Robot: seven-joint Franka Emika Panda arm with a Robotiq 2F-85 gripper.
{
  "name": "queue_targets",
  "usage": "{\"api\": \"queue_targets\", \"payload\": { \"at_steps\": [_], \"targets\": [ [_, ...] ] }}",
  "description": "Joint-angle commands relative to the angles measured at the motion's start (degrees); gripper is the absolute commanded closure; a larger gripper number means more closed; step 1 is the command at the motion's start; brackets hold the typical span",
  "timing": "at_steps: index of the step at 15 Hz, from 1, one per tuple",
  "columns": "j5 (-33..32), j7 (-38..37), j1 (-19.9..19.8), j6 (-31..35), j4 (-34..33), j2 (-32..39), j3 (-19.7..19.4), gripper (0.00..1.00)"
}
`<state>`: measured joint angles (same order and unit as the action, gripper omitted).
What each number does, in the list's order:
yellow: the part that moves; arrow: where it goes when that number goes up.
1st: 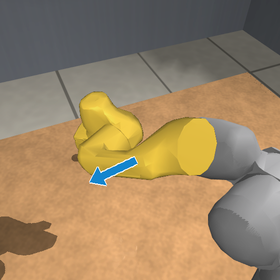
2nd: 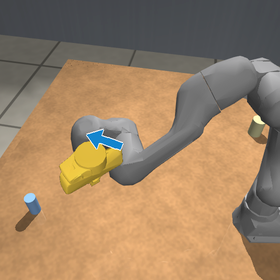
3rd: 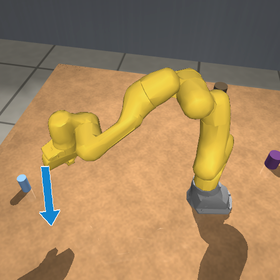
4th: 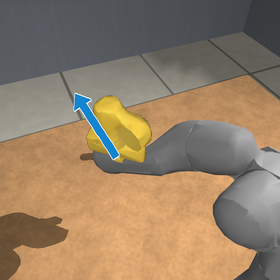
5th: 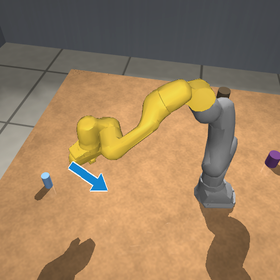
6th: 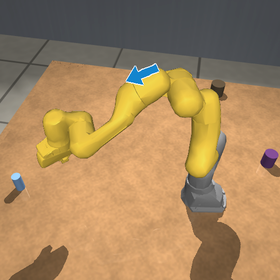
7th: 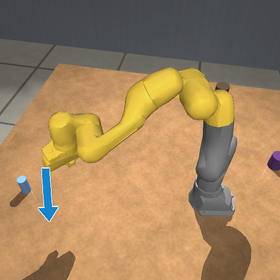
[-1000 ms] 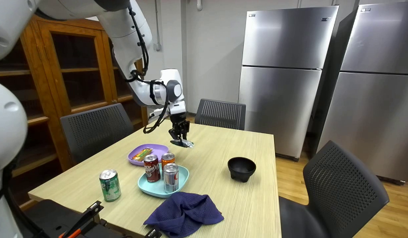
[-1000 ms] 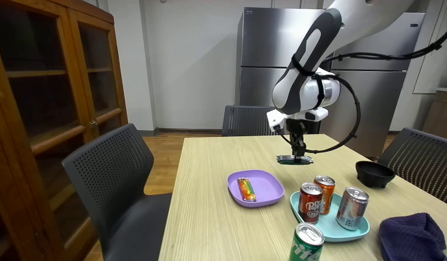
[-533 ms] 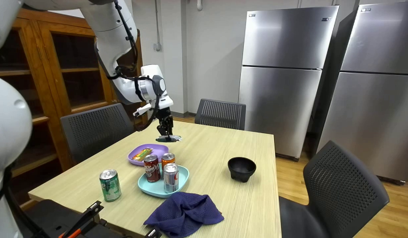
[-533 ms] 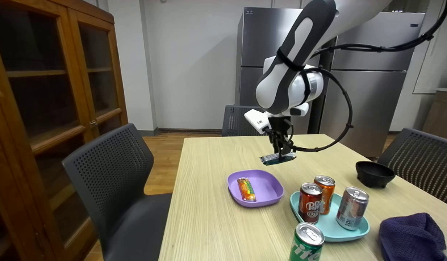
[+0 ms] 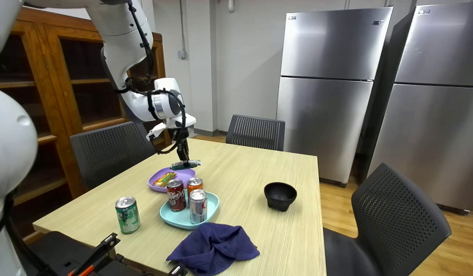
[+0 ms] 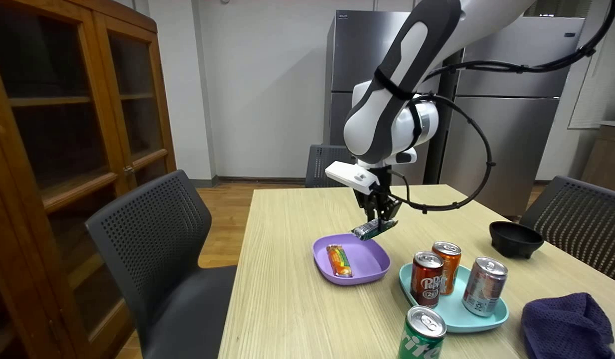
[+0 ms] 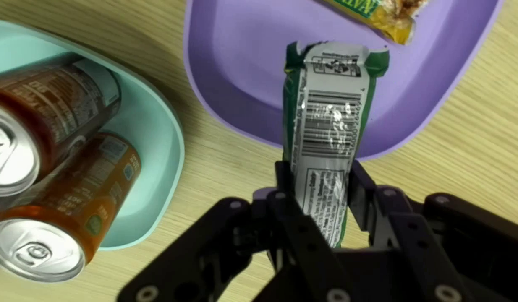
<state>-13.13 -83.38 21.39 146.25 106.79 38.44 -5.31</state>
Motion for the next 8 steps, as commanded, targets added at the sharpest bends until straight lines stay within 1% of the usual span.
{"api": "queue_targets", "payload": {
  "at_steps": [1,4,8],
  "targets": [
    [-3.24,4.60,1.02,0.28,3.24,-2.13,-0.56,0.89],
    [-5.54,8.74,0.96,1.52,3.39,-1.71,-0.22,0.89],
    [-6.55,16.05,0.85,2.56,2.42,-0.84,0.46,0.89]
  ]
}}
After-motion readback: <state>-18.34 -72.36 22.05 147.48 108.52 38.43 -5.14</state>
